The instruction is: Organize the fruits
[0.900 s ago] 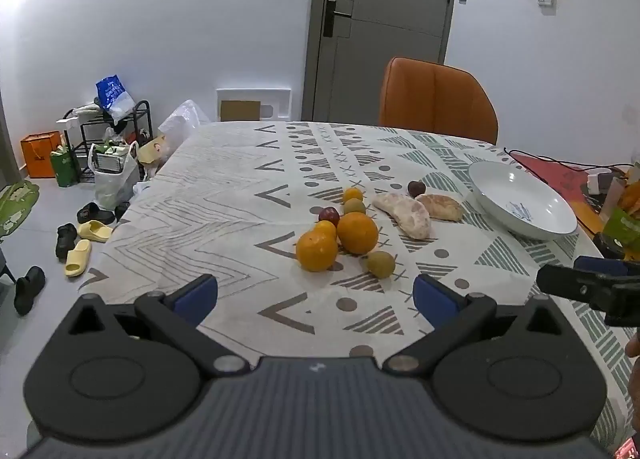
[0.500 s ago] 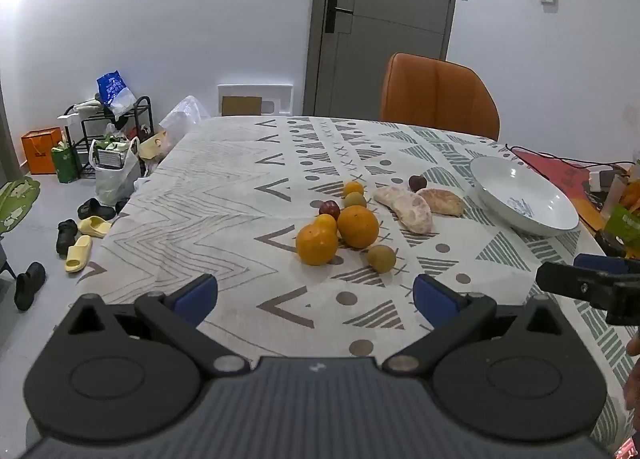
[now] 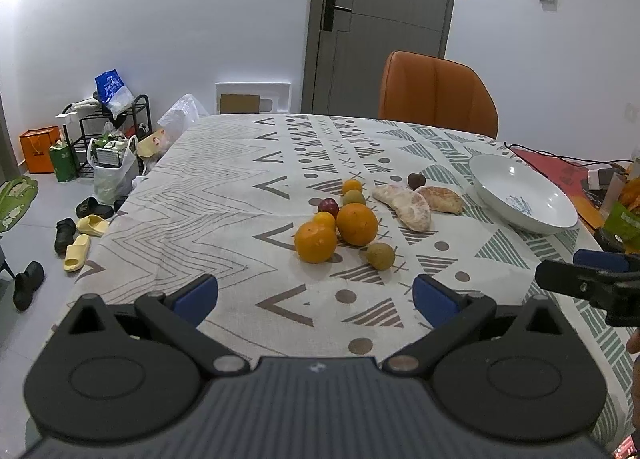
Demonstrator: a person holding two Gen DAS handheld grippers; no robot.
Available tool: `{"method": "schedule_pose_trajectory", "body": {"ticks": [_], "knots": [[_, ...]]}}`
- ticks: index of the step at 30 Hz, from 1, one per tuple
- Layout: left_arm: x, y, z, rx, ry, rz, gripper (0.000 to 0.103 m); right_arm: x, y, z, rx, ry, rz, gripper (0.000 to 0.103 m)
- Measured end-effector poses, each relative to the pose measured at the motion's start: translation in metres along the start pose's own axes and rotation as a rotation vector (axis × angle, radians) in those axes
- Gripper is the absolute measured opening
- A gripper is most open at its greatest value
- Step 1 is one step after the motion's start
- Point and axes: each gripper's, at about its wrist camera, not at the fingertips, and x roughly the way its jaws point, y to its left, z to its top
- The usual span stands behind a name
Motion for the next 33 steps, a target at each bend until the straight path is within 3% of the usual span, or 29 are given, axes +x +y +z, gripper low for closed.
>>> {"method": "schedule_pose_trajectory", "body": {"ticks": [33], "knots": [[-0.0008, -0.0015, 0.0023, 0.000, -0.003, -0.004, 0.103, 0.0037, 0.0004, 0.0006, -0.011, 0.017, -0.015, 0.103]]}}
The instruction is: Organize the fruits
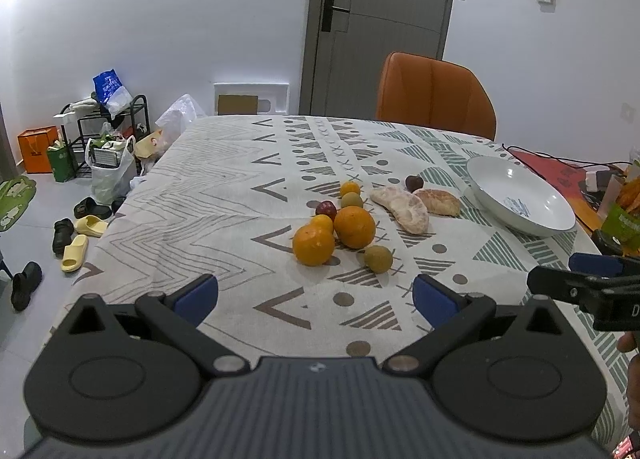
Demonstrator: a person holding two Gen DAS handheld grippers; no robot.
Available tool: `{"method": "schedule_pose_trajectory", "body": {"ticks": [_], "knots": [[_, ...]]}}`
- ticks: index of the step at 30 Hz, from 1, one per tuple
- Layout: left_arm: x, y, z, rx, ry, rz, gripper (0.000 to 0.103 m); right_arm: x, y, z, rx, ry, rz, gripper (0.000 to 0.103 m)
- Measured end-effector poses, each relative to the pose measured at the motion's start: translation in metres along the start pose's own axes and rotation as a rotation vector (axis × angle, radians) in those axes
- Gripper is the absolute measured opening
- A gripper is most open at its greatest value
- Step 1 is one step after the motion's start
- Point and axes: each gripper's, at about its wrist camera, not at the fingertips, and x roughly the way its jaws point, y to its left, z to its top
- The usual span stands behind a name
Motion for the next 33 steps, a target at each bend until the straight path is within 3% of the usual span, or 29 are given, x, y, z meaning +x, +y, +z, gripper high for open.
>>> {"method": "schedule_pose_trajectory", "body": {"ticks": [33], "knots": [[0.019, 0.001, 0.003, 0.011, -0.007, -0.010, 0.100, 0.021, 0.003, 0.003, 0.002, 0.009, 0.071, 0.103]]}}
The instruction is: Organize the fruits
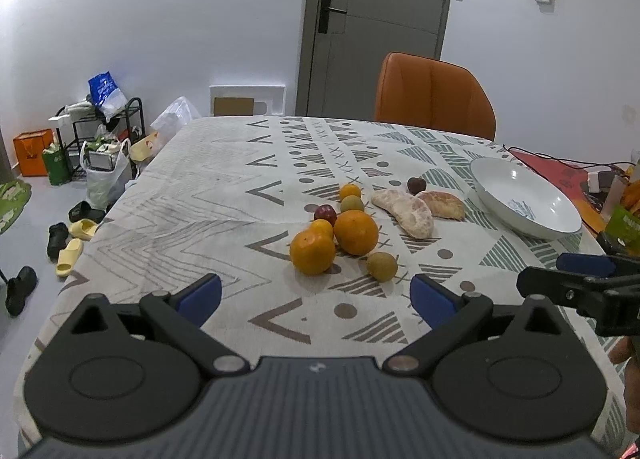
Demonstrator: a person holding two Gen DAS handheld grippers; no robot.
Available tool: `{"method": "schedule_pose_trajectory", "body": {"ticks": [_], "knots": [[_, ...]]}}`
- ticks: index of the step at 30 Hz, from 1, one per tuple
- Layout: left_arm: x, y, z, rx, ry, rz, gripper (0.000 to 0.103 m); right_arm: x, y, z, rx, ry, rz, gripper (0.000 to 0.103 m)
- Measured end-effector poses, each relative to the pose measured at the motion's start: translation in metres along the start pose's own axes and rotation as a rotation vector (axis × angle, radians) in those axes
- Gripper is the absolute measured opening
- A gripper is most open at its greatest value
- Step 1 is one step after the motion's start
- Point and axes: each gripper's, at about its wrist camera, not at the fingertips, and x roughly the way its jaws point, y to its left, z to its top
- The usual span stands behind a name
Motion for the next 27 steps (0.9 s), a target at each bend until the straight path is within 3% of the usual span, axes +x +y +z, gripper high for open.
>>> {"method": "schedule_pose_trajectory", "body": {"ticks": [13, 23, 27], "knots": [[0.023, 0.011, 0.002, -0.041, 0.024, -0.020, 0.089, 0.023, -0.001, 0.003, -0.004, 0.028, 0.035, 0.093], [0.044, 0.021, 0.005, -0.071, 0.057, -0.063, 0.067, 0.048, 0.005, 0.007, -0.015, 0.072, 0.084, 0.082], [0.051, 0.025, 0.006, -0.075, 0.067, -0.069, 0.065, 0.058, 0.006, 0.009, -0.015, 0.090, 0.093, 0.077]]}}
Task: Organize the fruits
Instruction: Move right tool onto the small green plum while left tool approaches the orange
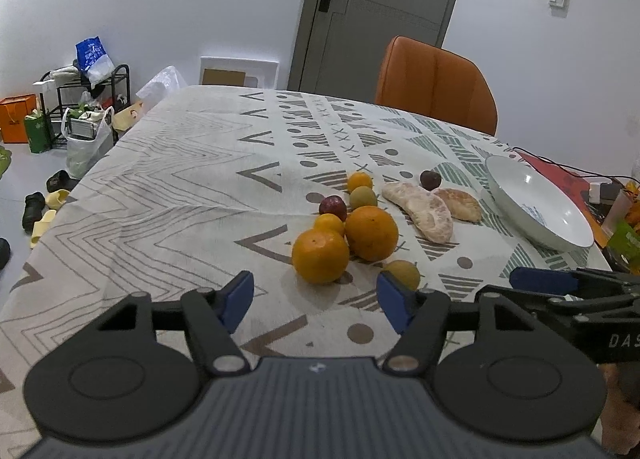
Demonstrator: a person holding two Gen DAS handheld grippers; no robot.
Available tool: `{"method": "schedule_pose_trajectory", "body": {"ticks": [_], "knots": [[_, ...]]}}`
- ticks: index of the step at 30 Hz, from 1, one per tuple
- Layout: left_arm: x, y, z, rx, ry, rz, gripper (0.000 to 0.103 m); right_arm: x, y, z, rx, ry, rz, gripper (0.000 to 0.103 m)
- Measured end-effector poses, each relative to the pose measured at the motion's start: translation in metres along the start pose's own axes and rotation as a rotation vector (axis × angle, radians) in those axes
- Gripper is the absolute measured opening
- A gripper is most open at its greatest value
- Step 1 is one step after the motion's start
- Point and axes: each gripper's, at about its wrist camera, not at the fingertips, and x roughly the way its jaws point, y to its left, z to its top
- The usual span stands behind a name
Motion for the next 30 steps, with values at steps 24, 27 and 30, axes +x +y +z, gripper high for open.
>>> {"method": "schedule_pose_trajectory", "body": {"ticks": [24, 27, 30], "knots": [[0.031, 0.022, 0.014, -0.063, 0.045, -0.087, 0.054, 0.056, 0.013, 0.013, -0.027, 0.094, 0.085, 0.023], [0.032, 0.018, 0.014, -0.047, 0.048, -0.081, 0.053, 0.053, 0.011, 0.013, -0.020, 0.085, 0.089, 0.022], [0.035, 0.016, 0.014, -0.048, 0.053, -0.090, 0.053, 0.050, 0.005, 0.013, -0.013, 0.080, 0.075, 0.022]]}}
